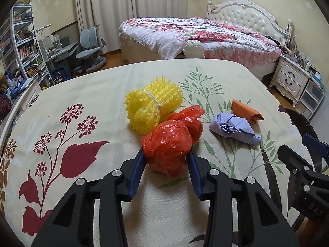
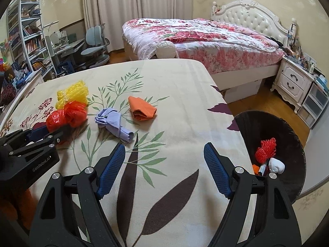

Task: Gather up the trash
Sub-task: 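Reach the left gripper to the orange plastic bag and grasp it, then grasp the lavender cloth with the right gripper while the left holds the orange bag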

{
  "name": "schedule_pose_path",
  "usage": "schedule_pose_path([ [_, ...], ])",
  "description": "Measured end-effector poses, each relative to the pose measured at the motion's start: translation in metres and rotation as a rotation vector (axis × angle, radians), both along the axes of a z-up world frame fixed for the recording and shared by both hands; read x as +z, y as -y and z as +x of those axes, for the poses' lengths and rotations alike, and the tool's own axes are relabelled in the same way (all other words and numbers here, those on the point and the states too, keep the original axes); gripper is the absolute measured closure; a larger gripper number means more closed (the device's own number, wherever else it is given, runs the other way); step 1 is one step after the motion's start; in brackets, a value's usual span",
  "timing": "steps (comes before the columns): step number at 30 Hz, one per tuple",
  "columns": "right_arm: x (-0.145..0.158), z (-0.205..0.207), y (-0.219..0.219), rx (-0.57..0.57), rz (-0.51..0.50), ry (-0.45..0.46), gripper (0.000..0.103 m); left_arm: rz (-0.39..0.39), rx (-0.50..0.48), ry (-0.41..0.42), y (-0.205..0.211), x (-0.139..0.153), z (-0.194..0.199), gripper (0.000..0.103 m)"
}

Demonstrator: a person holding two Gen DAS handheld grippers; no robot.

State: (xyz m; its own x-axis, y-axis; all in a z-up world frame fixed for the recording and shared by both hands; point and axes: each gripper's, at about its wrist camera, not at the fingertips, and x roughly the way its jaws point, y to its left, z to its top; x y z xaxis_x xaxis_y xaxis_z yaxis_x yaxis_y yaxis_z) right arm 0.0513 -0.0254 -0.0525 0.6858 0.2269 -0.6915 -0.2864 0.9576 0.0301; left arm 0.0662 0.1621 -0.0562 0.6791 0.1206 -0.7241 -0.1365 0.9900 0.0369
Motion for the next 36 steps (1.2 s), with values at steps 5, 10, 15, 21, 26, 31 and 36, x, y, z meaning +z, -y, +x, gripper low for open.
schedule_pose_path([
  [5, -0.002, 0.001, -0.018, 0.044, -0.011, -0.007, 0.033, -0.008, 0.014, 0.008, -0.008, 0.003, -0.013, 0.062],
  [10, -0.006, 0.008, -0.040, 0.094, -0.024, -0.019, 0.040, 0.001, 0.035, 0.018, -0.021, 0.007, -0.025, 0.062],
  [15, -0.008, 0.020, -0.060, 0.124, -0.032, -0.037, 0.043, -0.001, 0.062, 0.017, -0.037, 0.007, -0.032, 0.062],
  [21, -0.010, 0.030, -0.079, 0.153, -0.060, -0.053, 0.046, -0.004, 0.103, 0.016, -0.054, 0.004, -0.035, 0.062],
  [26, -0.013, 0.029, -0.088, 0.165, -0.078, -0.072, 0.065, -0.010, 0.116, 0.022, -0.061, 0.004, -0.036, 0.062],
  [31, -0.013, 0.016, -0.085, 0.165, -0.080, -0.067, 0.065, -0.017, 0.117, 0.020, -0.059, 0.001, -0.038, 0.062],
  [36, -0.012, 0.002, -0.072, 0.148, -0.066, -0.065, 0.066, -0.020, 0.109, 0.034, -0.054, 0.003, -0.044, 0.062],
])
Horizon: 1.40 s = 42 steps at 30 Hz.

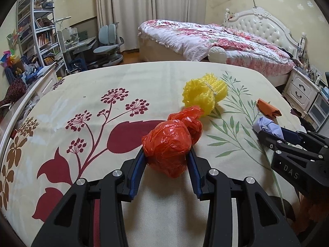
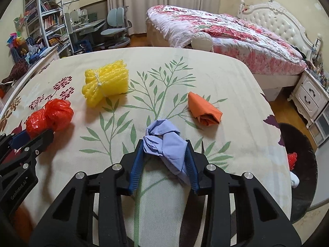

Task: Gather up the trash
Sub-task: 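Grasp the lavender cloth with the right gripper while the left holds the orange bag, then carry the orange bag and lavender cloth over the bin and open both grippers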

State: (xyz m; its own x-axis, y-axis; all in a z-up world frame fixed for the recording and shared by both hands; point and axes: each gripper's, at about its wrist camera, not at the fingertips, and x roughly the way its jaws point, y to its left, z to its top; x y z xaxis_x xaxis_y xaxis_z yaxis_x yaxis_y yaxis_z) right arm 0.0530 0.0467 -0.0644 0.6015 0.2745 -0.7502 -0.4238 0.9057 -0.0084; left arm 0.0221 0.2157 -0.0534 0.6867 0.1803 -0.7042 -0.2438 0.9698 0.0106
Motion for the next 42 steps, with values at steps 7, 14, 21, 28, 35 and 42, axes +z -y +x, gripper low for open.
schedule_pose_path([
  [7, 0.006, -0.017, 0.036, -0.058, 0.020, 0.016, 0.066, -0.014, -0.033, 0.016, 0.021, 0.004, -0.006, 0.062],
  [14, 0.010, -0.030, 0.079, -0.142, 0.005, 0.057, 0.066, -0.015, -0.100, 0.034, 0.061, 0.008, -0.009, 0.062],
  [21, 0.012, -0.034, 0.130, -0.242, 0.018, 0.073, 0.066, -0.003, -0.183, 0.051, 0.108, 0.014, -0.005, 0.062],
  [28, 0.015, -0.033, 0.176, -0.332, 0.035, 0.090, 0.066, 0.008, -0.270, 0.058, 0.153, 0.017, 0.005, 0.062],
  [35, 0.018, -0.024, 0.217, -0.425, 0.047, 0.108, 0.066, 0.009, -0.352, 0.073, 0.199, 0.022, 0.020, 0.062],
  [42, 0.018, -0.009, 0.253, -0.496, 0.056, 0.120, 0.066, 0.007, -0.409, 0.092, 0.238, 0.025, 0.042, 0.062],
])
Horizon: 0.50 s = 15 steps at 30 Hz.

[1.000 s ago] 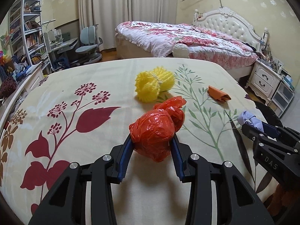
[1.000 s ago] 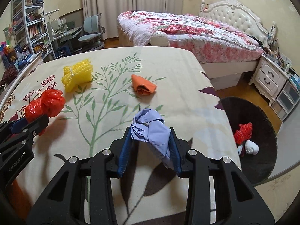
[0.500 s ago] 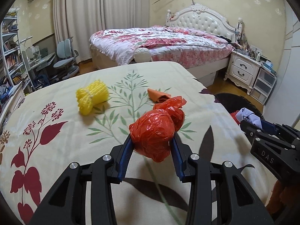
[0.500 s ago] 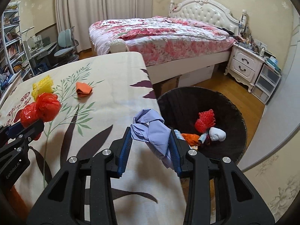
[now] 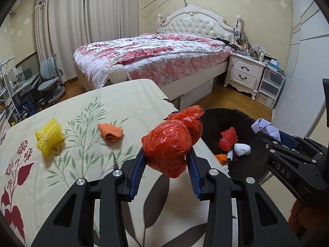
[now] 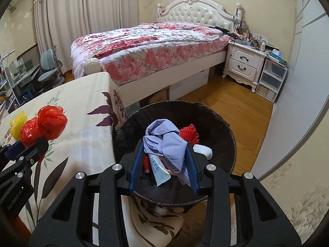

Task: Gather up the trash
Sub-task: 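Carry the orange bag and lavender cloth over the bin and open both grippers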

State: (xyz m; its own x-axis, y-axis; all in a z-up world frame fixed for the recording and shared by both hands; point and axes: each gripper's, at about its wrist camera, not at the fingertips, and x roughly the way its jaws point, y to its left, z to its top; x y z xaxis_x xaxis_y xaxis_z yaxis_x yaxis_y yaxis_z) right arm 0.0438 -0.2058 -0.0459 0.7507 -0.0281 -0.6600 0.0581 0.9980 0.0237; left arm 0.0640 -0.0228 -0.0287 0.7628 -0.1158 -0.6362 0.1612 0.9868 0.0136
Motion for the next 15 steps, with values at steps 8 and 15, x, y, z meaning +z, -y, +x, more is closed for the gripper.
schedule_pose_path([
  [8, -0.005, 0.017, 0.029, -0.055, 0.015, -0.001, 0.066, 0.019, -0.032, -0.011, 0.037, -0.010, 0.029, 0.062],
  [15, -0.012, 0.028, 0.045, -0.088, 0.027, -0.013, 0.065, 0.031, -0.041, -0.026, 0.055, -0.018, 0.049, 0.062],
])
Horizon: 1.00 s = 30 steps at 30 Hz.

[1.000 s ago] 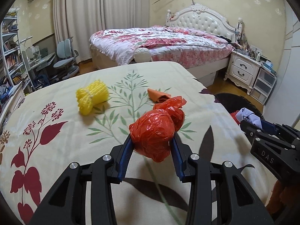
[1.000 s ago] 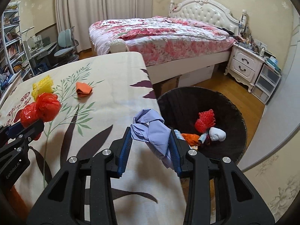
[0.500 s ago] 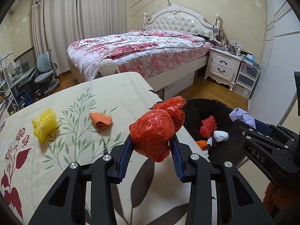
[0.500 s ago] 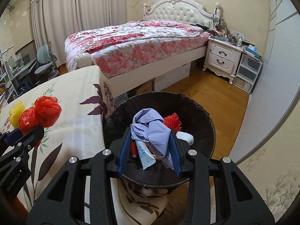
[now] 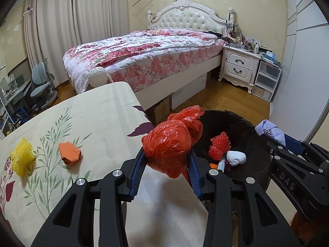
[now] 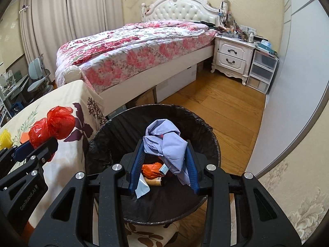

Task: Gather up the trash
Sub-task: 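Carry the orange bag and lavender cloth over the bin and open both grippers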

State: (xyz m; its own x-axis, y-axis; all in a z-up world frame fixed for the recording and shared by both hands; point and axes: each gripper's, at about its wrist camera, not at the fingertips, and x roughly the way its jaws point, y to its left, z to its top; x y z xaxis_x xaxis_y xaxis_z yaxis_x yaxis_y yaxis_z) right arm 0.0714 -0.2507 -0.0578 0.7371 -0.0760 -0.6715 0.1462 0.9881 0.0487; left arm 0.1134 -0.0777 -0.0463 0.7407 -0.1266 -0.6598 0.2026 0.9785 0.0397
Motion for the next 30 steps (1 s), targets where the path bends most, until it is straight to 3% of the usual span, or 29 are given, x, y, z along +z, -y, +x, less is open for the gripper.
schedule_pose_path([
  [27, -0.018, 0.027, 0.019, -0.036, 0.014, -0.041, 0.065, 0.028, -0.026, -0.027, 0.028, -0.013, 0.028, 0.062],
  [30, -0.017, 0.027, 0.020, -0.039, 0.013, -0.040, 0.064, 0.028, -0.028, -0.025, 0.029, -0.012, 0.030, 0.056],
])
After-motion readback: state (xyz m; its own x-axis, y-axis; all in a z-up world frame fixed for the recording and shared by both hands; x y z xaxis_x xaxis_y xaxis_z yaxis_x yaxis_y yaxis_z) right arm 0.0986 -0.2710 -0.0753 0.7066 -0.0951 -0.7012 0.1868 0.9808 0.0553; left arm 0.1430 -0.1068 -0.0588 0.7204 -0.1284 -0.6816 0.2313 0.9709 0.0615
